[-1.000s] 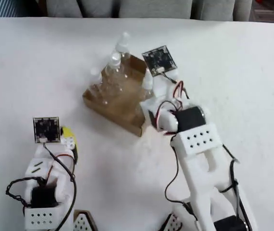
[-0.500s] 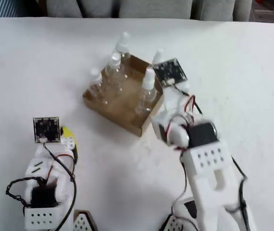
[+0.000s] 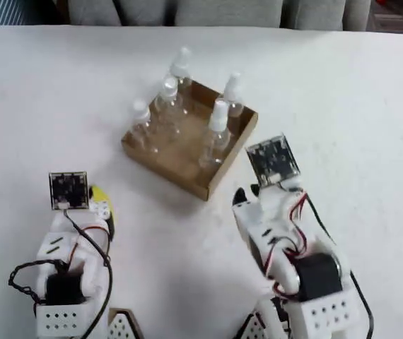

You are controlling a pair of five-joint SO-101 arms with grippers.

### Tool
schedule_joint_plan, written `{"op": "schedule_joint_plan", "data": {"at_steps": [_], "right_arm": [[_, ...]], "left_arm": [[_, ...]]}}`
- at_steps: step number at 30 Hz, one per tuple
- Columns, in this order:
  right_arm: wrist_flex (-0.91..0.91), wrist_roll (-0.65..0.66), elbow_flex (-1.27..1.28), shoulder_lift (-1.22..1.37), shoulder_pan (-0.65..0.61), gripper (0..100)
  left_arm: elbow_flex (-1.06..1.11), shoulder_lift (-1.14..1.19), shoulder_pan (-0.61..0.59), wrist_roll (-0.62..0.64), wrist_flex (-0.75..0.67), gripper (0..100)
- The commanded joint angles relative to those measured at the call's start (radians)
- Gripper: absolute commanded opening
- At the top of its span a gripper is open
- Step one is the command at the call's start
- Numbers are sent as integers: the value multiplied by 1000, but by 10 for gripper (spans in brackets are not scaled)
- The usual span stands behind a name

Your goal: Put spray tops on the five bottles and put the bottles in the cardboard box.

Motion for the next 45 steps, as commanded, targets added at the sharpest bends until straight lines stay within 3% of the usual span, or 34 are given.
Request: {"op": "schedule_joint_plan", "data": {"at_steps": [1,8,21,40,45], "right_arm": [[30,46,14,-73,68,40],[42,54,153,-183,119,40],[42,54,374,-473,122,40],[64,55,700,-466,242,42],[56,54,706,-463,240,42]], "left_arm": [[-3,-8,-1,-20,-29,20],[-3,-8,-1,-133,9,20],[-3,-8,-1,-135,71,20],[-3,-8,4,-135,133,20],[-3,-8,53,-135,276,20]]}}
